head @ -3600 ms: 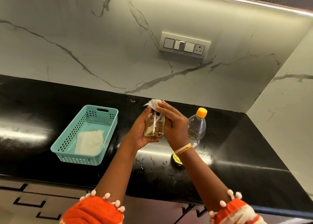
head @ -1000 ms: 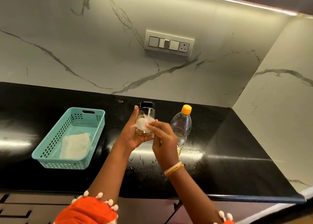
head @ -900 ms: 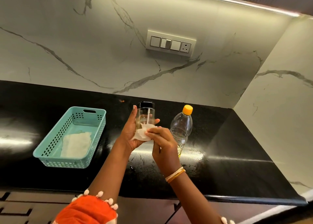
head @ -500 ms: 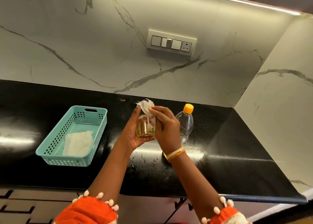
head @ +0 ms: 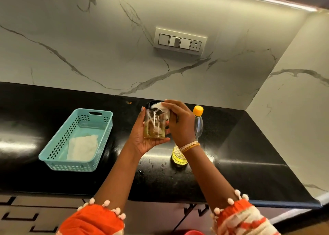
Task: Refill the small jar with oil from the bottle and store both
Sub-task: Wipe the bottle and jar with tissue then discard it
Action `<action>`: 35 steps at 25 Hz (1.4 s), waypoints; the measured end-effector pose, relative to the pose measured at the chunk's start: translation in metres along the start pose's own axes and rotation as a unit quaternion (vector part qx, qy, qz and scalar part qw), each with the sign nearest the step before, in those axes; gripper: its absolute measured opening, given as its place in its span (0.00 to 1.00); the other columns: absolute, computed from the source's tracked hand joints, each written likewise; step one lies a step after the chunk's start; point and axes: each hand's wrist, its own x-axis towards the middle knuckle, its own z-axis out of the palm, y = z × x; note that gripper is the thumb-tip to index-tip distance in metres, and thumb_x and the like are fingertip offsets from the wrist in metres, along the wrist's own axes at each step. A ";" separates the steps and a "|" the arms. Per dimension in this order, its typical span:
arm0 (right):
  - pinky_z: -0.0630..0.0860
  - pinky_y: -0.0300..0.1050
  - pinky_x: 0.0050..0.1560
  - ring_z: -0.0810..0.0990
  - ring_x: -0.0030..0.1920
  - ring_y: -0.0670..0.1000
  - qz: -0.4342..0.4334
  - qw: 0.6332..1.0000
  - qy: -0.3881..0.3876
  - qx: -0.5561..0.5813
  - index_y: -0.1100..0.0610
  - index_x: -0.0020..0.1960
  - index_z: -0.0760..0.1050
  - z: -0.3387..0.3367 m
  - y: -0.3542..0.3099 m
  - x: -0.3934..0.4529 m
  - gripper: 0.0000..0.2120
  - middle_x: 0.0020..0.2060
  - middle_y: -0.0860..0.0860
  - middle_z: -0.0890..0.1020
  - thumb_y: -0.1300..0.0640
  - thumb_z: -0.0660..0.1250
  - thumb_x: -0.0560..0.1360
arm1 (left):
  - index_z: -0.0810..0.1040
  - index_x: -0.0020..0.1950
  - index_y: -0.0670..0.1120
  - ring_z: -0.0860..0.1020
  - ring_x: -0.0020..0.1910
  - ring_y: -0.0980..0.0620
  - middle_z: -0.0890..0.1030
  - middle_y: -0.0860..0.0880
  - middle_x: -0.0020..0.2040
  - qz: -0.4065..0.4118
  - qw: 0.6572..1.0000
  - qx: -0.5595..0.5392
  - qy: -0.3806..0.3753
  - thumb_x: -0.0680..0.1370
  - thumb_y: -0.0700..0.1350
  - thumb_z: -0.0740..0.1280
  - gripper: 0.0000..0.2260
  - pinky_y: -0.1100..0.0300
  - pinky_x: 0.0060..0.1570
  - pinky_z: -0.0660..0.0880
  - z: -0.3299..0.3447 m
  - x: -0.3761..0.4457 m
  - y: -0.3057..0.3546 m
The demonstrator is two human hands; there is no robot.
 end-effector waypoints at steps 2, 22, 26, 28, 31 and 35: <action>0.79 0.43 0.56 0.79 0.55 0.49 -0.006 1.000 -0.010 0.009 0.61 0.56 0.80 0.008 -0.001 -0.009 0.12 0.54 0.56 0.81 0.68 0.66 0.74 | 0.79 0.58 0.45 0.82 0.52 0.40 0.83 0.40 0.54 0.014 1.000 -0.005 -0.006 0.74 0.66 0.62 0.28 0.40 0.53 0.77 0.003 -0.003 0.001; 0.80 0.39 0.49 0.83 0.48 0.46 0.165 0.967 0.024 0.194 0.58 0.53 0.81 0.016 0.004 -0.056 0.12 0.46 0.51 0.84 0.70 0.66 0.74 | 0.74 0.67 0.46 0.78 0.61 0.40 0.78 0.39 0.64 0.042 0.999 0.003 -0.005 0.57 0.61 0.79 0.42 0.42 0.54 0.77 0.000 0.001 0.009; 0.79 0.38 0.49 0.84 0.46 0.44 0.226 0.952 0.051 0.199 0.57 0.49 0.81 0.009 0.011 -0.065 0.12 0.43 0.50 0.84 0.72 0.66 0.73 | 0.75 0.63 0.48 0.79 0.59 0.37 0.82 0.40 0.58 0.066 0.997 0.042 0.014 0.55 0.60 0.81 0.40 0.40 0.54 0.78 0.003 0.005 0.004; 0.80 0.43 0.50 0.84 0.47 0.48 0.379 0.873 0.106 0.287 0.58 0.47 0.81 0.014 0.012 -0.068 0.11 0.43 0.52 0.84 0.72 0.65 0.74 | 0.77 0.56 0.49 0.81 0.56 0.38 0.84 0.41 0.51 0.095 0.994 0.046 0.007 0.52 0.59 0.82 0.36 0.41 0.55 0.78 0.007 0.008 0.003; 0.82 0.47 0.47 0.82 0.49 0.57 0.540 0.662 0.098 0.510 0.66 0.55 0.78 0.024 0.005 -0.064 0.11 0.49 0.61 0.83 0.72 0.62 0.75 | 0.77 0.55 0.47 0.81 0.56 0.39 0.84 0.41 0.50 0.115 0.988 0.099 0.000 0.53 0.58 0.82 0.35 0.44 0.54 0.79 0.009 0.013 0.000; 0.82 0.42 0.40 0.85 0.37 0.53 0.588 0.559 0.053 0.582 0.65 0.55 0.76 0.022 -0.009 -0.056 0.13 0.39 0.58 0.85 0.74 0.56 0.77 | 0.73 0.63 0.41 0.80 0.56 0.36 0.81 0.36 0.54 0.156 0.964 0.209 0.043 0.60 0.53 0.77 0.35 0.40 0.57 0.77 0.003 0.020 -0.005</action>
